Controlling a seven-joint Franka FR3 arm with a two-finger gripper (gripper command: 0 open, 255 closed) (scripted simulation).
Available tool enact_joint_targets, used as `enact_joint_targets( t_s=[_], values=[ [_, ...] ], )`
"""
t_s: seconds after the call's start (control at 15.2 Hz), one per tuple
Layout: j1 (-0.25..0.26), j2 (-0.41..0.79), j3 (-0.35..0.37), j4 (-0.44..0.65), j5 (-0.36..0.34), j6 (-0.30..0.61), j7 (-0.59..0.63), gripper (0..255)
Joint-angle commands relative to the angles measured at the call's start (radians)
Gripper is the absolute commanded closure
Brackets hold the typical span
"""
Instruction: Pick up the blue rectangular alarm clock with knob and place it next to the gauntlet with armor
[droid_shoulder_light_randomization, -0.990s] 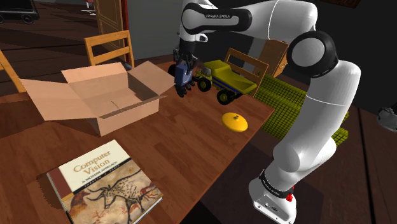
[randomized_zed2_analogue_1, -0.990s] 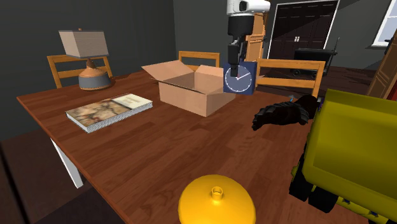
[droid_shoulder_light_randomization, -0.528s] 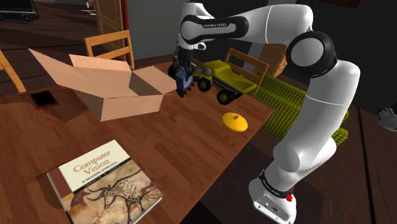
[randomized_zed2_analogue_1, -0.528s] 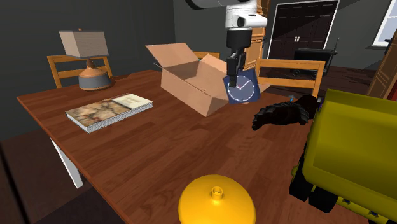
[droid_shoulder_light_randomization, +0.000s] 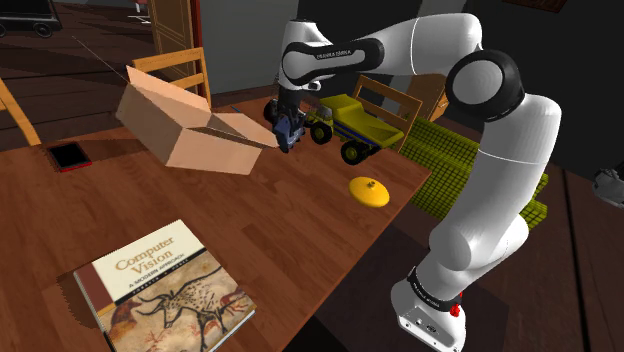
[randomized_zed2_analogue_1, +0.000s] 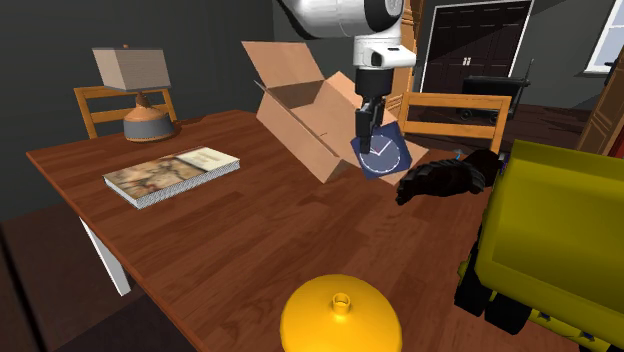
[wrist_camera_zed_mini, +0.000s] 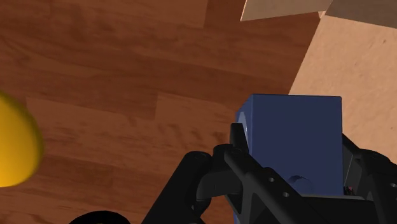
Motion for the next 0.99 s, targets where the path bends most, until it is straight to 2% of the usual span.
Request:
enact_joint_targets(
  t_s=[0.0,0.73,0.92],
  values=[
    [0.000,0.011,-0.002,-0.025,-0.004,0.027,0.002,255],
    [0.006,0.069,-0.015,-0.098,-0.039,0.152,0.025,255],
    [0.006,0.069,-0.014,-0.098,-0.039,0.152,0.025,255]
  ],
)
